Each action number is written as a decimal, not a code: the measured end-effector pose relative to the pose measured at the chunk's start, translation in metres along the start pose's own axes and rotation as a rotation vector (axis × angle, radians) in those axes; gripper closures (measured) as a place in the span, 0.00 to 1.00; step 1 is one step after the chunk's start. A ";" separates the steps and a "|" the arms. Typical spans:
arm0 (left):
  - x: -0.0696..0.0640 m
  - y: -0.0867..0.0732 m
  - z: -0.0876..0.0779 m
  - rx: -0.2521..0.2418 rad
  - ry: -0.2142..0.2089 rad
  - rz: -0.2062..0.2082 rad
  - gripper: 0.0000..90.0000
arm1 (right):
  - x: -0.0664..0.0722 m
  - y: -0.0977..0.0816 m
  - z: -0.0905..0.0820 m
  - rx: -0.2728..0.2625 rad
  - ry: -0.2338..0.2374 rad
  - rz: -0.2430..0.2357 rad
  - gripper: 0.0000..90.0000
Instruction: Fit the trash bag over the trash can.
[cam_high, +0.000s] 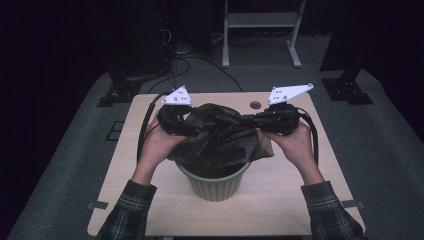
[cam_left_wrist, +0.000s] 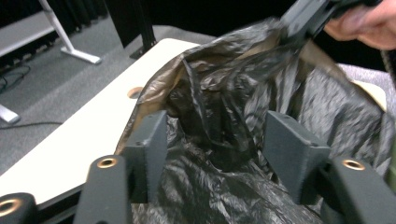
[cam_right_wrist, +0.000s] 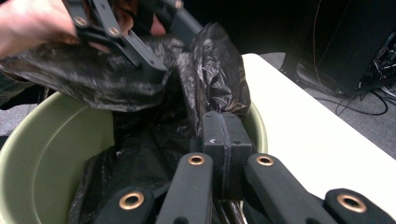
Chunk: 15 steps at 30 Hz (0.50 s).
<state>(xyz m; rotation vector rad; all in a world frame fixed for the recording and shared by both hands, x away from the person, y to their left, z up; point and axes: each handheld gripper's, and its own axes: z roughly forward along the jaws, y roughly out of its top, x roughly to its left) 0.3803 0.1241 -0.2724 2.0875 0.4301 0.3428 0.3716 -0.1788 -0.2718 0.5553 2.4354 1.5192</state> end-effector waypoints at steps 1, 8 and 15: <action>0.000 -0.001 0.000 0.004 0.003 0.003 0.59 | 0.000 0.000 -0.001 -0.002 -0.001 0.000 1.00; 0.004 -0.002 -0.013 -0.020 0.003 -0.011 1.00 | -0.002 0.000 -0.006 -0.018 -0.002 0.007 1.00; 0.014 0.000 -0.032 -0.057 0.039 -0.021 1.00 | -0.007 0.001 -0.006 -0.031 -0.016 0.016 1.00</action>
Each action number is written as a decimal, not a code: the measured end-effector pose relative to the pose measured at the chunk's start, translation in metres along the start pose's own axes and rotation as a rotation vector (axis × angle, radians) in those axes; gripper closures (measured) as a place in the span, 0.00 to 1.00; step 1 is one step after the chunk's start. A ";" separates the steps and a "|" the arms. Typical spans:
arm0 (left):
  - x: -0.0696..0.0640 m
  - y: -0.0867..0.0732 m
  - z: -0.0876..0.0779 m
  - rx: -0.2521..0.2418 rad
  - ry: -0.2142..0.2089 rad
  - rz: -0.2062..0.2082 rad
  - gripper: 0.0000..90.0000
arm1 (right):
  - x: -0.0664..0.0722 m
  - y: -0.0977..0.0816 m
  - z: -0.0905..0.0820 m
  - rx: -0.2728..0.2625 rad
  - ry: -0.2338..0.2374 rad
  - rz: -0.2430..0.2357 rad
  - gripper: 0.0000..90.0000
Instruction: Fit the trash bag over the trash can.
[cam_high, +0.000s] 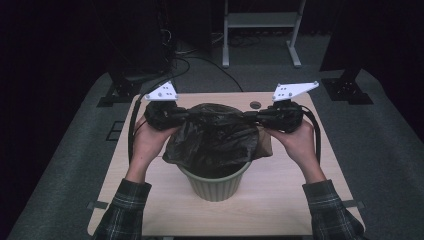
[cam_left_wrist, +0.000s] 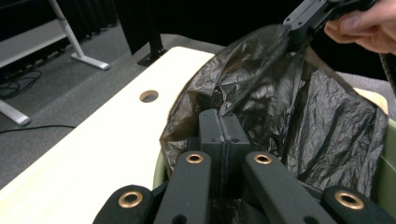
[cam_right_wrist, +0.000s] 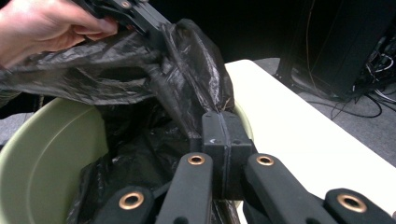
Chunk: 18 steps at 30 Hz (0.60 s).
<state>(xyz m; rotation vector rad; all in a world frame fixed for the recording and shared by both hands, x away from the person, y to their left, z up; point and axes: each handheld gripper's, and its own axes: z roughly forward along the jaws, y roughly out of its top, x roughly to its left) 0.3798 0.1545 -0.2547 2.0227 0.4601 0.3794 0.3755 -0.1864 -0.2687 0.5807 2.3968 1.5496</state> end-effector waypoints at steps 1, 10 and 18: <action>0.002 0.000 -0.002 -0.005 -0.005 -0.005 1.00 | -0.001 0.000 0.001 -0.002 -0.002 0.003 0.99; 0.007 -0.003 -0.014 -0.034 0.000 -0.014 1.00 | -0.017 0.009 0.017 -0.027 -0.040 0.027 0.87; 0.011 -0.010 -0.021 -0.040 0.014 -0.033 1.00 | -0.005 0.006 0.005 -0.083 -0.060 0.016 0.72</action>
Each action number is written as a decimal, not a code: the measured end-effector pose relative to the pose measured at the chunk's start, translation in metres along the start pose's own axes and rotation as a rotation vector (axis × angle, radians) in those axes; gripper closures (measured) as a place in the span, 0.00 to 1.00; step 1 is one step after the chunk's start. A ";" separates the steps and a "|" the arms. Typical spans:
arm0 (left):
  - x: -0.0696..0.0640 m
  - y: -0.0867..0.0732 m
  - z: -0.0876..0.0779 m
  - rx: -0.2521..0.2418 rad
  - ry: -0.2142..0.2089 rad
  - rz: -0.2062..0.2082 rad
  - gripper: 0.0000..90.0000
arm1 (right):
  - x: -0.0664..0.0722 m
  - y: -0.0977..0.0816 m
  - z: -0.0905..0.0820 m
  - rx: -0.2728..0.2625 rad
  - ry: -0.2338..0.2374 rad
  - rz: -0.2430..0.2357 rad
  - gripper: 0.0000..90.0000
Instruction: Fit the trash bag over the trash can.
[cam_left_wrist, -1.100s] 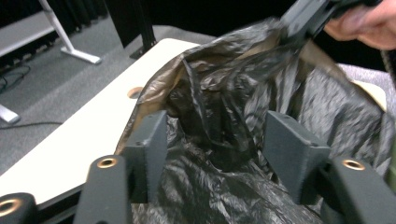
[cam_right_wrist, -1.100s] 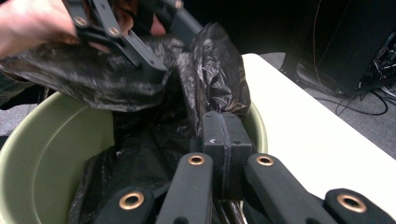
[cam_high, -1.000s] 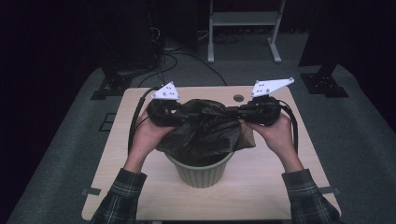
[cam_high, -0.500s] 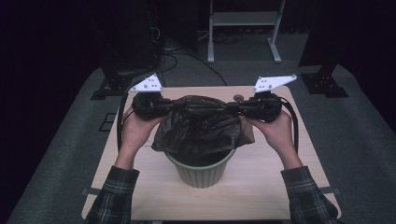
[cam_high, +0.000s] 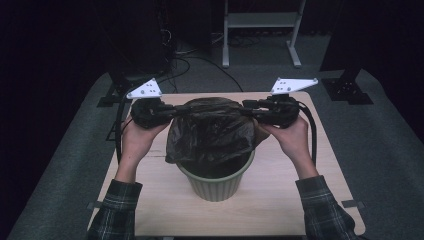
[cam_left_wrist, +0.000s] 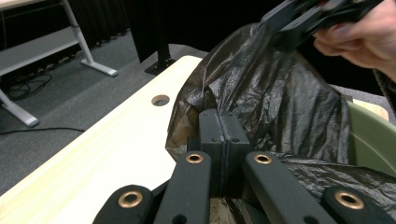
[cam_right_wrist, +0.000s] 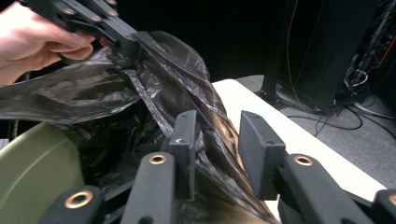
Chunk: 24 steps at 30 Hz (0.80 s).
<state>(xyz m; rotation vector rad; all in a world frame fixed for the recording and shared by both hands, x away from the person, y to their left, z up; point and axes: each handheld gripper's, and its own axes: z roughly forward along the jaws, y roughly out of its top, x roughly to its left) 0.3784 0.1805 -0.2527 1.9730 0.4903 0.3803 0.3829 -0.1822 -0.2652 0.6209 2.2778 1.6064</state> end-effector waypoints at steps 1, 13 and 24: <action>0.000 -0.001 0.000 -0.001 0.000 -0.003 1.00 | 0.002 0.000 -0.004 -0.006 0.001 -0.006 0.72; -0.002 0.000 0.003 -0.001 -0.021 -0.011 1.00 | 0.030 0.004 0.003 0.017 -0.009 -0.095 0.68; 0.005 -0.004 0.003 0.003 0.001 -0.041 1.00 | 0.023 -0.013 0.011 0.053 0.044 -0.054 1.00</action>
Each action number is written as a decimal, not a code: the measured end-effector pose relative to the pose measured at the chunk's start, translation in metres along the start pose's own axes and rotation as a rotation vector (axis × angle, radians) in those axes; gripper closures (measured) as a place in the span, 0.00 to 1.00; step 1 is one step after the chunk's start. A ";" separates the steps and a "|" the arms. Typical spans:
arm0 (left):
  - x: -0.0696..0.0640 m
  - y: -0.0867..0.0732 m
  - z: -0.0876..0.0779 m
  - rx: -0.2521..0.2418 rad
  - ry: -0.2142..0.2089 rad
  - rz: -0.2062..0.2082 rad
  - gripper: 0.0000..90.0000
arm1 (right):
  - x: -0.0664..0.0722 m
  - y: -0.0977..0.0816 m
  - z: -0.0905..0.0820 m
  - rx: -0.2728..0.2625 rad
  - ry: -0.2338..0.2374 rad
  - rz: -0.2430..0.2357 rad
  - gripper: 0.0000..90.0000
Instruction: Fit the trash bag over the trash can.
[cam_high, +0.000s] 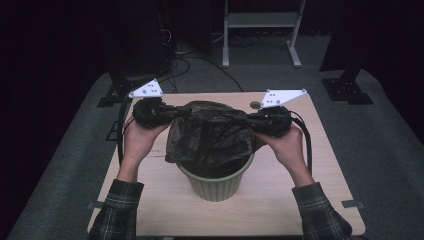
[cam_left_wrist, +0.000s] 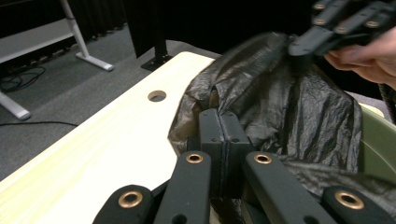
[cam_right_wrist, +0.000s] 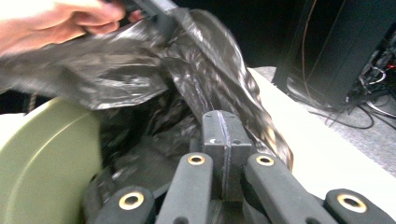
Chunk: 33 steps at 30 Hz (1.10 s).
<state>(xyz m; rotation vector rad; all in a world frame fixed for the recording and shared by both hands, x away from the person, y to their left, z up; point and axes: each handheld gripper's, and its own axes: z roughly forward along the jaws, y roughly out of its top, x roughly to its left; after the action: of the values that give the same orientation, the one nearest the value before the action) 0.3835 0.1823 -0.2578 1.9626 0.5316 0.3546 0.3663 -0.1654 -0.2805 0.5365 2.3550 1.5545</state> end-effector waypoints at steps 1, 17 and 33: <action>0.001 -0.001 -0.002 -0.002 0.006 -0.008 1.00 | 0.001 -0.003 -0.005 -0.004 0.014 0.004 1.00; 0.016 -0.034 -0.018 0.015 0.057 -0.087 1.00 | 0.038 -0.089 -0.095 0.012 0.076 0.075 1.00; 0.013 -0.034 -0.010 0.016 0.029 -0.072 1.00 | 0.045 -0.041 -0.106 -0.099 0.071 0.002 0.72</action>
<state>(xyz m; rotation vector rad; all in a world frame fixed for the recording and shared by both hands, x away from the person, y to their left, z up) 0.3829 0.2099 -0.2836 1.9507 0.6244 0.3348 0.2757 -0.2475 -0.2782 0.4686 2.3142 1.7076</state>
